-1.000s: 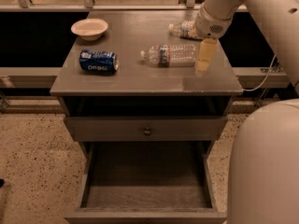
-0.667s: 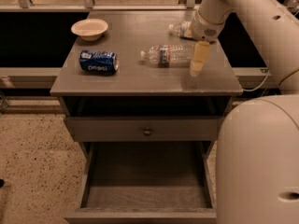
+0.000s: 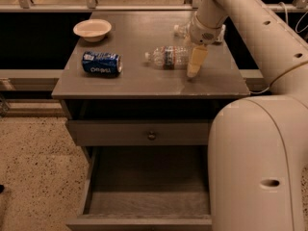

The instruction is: Place water bottle into middle drawer

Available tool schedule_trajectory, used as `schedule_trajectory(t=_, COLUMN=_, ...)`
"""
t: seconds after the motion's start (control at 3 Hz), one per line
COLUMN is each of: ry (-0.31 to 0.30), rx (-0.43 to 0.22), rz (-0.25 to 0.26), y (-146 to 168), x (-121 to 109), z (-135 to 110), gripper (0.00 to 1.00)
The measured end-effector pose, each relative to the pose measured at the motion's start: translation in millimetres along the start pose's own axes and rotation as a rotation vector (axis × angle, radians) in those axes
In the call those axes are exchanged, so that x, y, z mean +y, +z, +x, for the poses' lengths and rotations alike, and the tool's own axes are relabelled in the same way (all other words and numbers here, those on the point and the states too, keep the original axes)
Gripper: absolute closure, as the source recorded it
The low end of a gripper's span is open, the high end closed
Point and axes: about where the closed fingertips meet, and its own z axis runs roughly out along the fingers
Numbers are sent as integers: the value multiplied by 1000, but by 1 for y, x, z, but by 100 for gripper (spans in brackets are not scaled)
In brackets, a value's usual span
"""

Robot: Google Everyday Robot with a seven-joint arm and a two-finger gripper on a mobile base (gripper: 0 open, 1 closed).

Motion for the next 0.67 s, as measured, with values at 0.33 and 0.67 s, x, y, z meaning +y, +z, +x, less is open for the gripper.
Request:
schedule_trajectory(t=0.33, ry=-5, rx=-26, rz=-14, y=4, x=2, z=-8, gripper=43)
schedule_trajectory(t=0.67, ry=-3, rx=-84, rz=-19, y=-6, x=14, z=-20, gripper=65)
